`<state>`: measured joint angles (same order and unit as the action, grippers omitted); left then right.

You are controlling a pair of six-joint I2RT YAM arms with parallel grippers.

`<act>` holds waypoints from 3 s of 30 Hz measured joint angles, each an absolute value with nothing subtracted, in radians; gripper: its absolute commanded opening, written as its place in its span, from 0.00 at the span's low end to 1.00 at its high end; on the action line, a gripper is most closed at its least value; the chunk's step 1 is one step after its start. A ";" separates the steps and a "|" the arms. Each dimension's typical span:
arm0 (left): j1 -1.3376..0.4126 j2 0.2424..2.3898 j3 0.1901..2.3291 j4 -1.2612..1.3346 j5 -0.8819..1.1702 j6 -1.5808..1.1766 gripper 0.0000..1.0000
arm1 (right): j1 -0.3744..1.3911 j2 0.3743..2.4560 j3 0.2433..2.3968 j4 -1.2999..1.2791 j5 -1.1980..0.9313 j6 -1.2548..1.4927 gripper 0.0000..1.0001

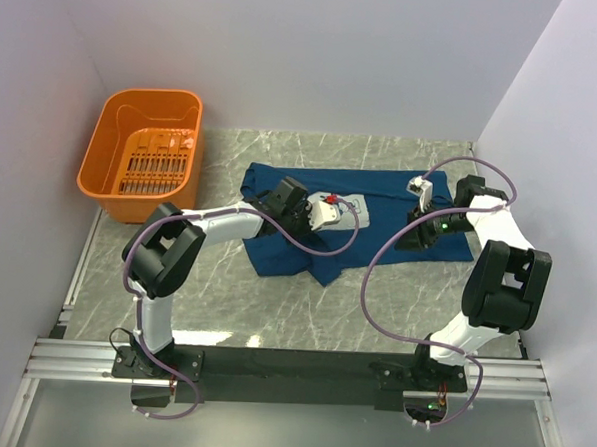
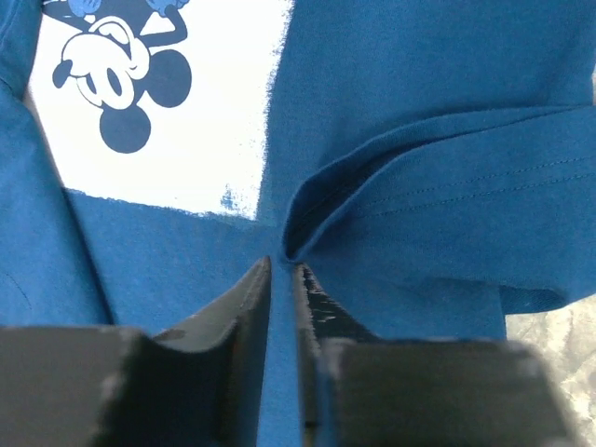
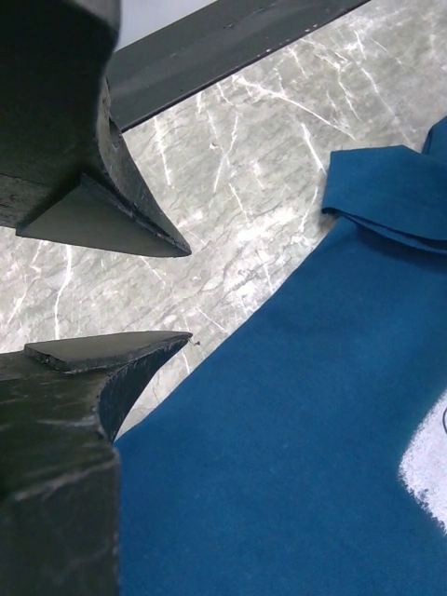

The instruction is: Fold and stack the t-shirts

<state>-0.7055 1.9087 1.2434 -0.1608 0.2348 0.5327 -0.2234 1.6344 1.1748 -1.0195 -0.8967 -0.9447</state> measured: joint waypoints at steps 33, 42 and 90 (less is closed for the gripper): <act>-0.706 1.809 1.139 -0.072 0.302 0.424 0.51 | -0.467 1.627 1.251 -0.960 -0.564 -0.986 0.45; -0.706 1.942 1.237 -0.094 0.302 0.422 0.01 | -0.467 1.627 1.251 -0.966 -0.574 -0.989 0.45; -0.706 1.607 1.025 -0.093 0.298 0.185 0.01 | -0.542 1.806 1.159 -0.793 -0.252 -1.627 0.50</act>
<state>-0.7055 1.6070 1.0252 -0.0929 0.2981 0.1852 -0.5423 1.8065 1.1595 -0.7925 -0.2516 -1.6272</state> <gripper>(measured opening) 0.014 0.506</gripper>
